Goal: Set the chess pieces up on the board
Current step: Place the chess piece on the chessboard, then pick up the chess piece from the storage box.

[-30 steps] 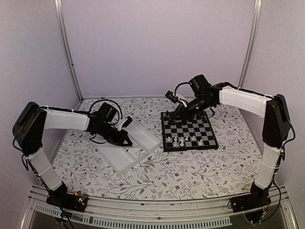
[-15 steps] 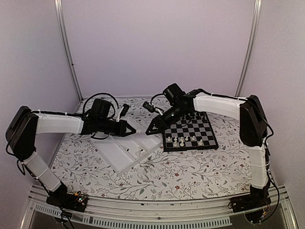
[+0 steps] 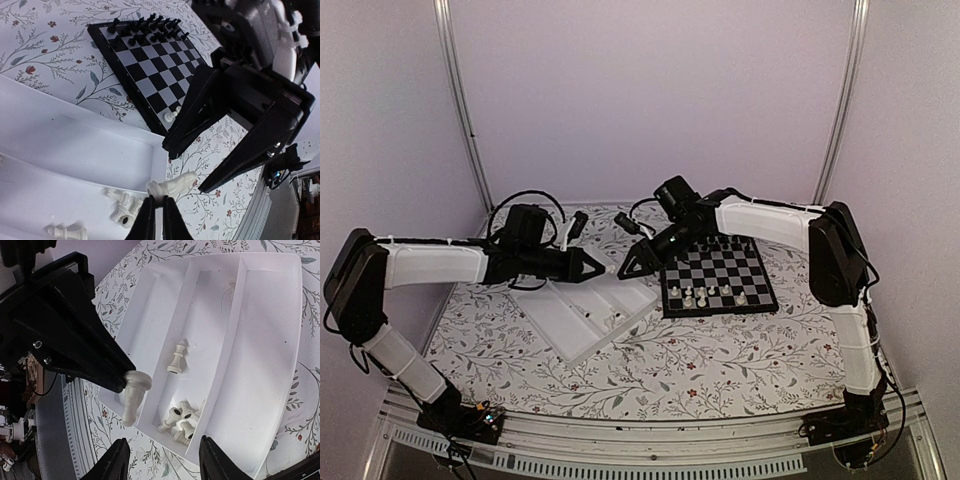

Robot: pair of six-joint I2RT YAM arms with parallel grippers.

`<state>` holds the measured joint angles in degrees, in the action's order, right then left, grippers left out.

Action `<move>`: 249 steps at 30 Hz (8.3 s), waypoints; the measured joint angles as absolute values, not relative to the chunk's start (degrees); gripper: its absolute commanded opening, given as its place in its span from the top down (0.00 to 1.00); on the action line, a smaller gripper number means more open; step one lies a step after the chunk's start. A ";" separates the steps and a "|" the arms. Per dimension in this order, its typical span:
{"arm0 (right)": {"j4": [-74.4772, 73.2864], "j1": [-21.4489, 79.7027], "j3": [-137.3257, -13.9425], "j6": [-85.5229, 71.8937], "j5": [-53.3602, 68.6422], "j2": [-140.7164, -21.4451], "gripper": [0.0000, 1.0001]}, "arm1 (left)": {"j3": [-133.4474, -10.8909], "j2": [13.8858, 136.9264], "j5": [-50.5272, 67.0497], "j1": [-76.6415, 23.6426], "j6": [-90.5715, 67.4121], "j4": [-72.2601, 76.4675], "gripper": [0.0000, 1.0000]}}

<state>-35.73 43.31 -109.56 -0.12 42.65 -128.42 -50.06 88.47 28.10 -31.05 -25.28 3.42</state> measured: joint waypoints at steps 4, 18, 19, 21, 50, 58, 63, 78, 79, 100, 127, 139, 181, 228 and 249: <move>-35.68 43.59 -110.32 -0.82 42.87 -128.70 0.51 | -50.06 88.49 28.10 -31.64 -25.34 3.60 0.95; -34.72 43.97 -111.04 -1.83 47.18 -128.77 0.72 | -50.09 90.08 28.32 -33.69 -25.45 3.88 0.95; -34.65 43.97 -111.04 -1.93 47.35 -128.77 0.72 | -50.09 90.13 28.34 -33.74 -25.56 3.88 0.95; -34.63 43.99 -111.04 -1.98 47.55 -128.77 0.72 | -50.11 90.13 28.36 -33.80 -25.58 3.92 0.95; -34.87 44.18 -111.00 -1.74 46.28 -129.62 1.00 | -50.22 90.13 28.03 -34.28 -26.48 4.27 0.74; -41.98 39.83 -109.49 9.39 41.10 -128.01 1.00 | -56.45 89.12 24.86 -34.37 -19.86 -4.54 0.65; -51.27 32.49 -108.49 22.90 31.88 -121.89 1.00 | -64.36 88.07 22.87 -34.20 -13.69 -13.54 0.65; -66.83 31.29 -84.16 53.71 -7.49 -102.61 1.00 | -85.34 87.79 -1.93 -33.50 -5.82 -24.97 0.01; -67.09 31.11 -84.12 54.04 -8.14 -102.61 1.00 | -84.73 87.77 -3.11 -33.17 -6.09 -24.36 0.01; -66.59 31.07 -87.00 56.36 -12.69 -112.25 0.97 | -69.19 79.42 9.02 -27.05 -4.01 -14.44 0.01; -66.59 31.07 -89.73 55.51 -11.22 -116.86 0.94 | -68.66 80.31 12.25 -27.05 -3.38 -14.46 0.01; -66.19 31.07 -90.06 55.18 -11.77 -117.56 0.83 | -68.66 81.10 13.30 -27.05 -3.20 -14.50 0.01; -30.44 18.33 -75.00 39.44 6.85 -80.20 0.36 | -68.88 84.68 -6.07 -27.03 -0.10 -18.04 0.50; -32.36 18.70 -71.61 35.27 30.70 -93.25 0.51 | -82.63 119.68 13.82 -18.57 3.03 -30.76 0.87; -35.46 29.39 -80.09 33.80 34.96 -99.96 0.55 | -68.42 109.06 21.54 -18.52 -2.13 -24.88 0.98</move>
